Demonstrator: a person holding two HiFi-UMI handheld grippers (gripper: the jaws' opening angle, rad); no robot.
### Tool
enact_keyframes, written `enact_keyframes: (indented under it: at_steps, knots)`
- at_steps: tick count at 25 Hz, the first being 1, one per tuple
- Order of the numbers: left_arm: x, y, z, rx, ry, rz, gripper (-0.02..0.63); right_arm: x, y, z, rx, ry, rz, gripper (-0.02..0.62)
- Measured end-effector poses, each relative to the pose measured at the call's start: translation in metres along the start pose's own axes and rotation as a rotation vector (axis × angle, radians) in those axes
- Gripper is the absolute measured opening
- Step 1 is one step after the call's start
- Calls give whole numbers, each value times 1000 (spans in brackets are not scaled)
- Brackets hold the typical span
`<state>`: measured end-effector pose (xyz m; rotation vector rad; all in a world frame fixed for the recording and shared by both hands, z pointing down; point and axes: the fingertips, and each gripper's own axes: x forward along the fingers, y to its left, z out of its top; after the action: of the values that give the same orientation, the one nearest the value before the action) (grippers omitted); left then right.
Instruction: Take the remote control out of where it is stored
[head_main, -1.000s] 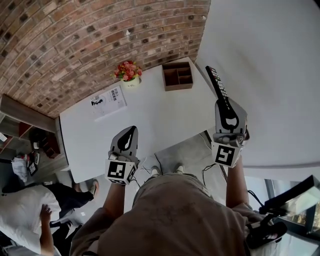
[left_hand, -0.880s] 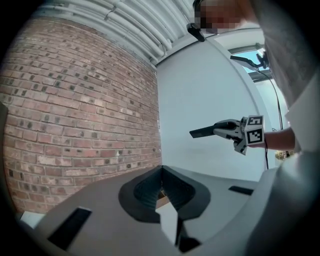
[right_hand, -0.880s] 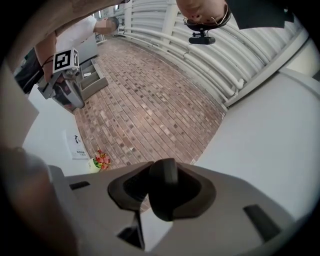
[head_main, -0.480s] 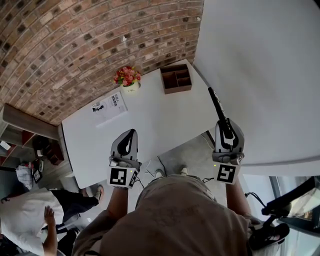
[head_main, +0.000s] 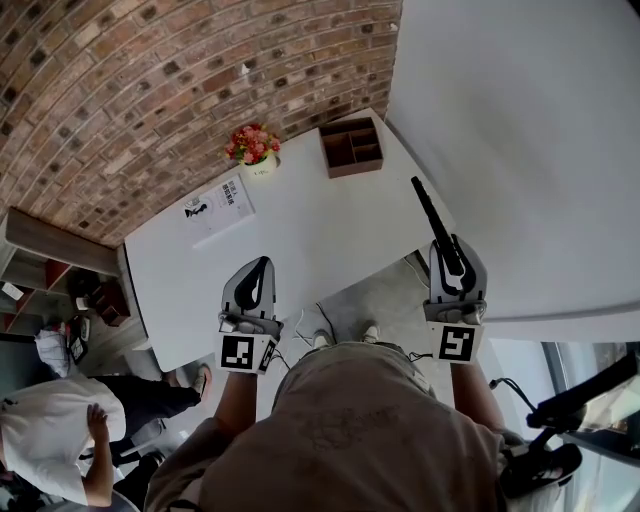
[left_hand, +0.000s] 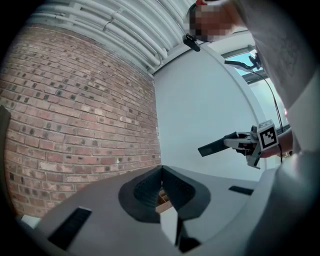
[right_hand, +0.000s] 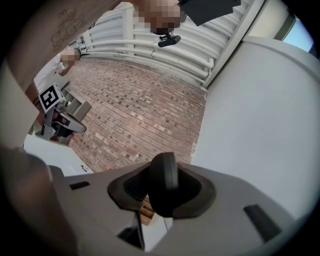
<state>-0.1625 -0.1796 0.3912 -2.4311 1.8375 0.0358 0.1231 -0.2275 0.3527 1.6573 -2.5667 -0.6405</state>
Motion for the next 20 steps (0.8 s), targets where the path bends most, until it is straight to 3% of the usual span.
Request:
enact_keyframes:
  at_steps: [6, 20]
  knots:
    - [-6, 5, -16, 20, 49, 13, 12, 3, 7, -7, 2, 15, 22, 120]
    - [-3, 5, -15, -9, 44, 15, 12, 7, 17, -9, 17, 14, 55, 117]
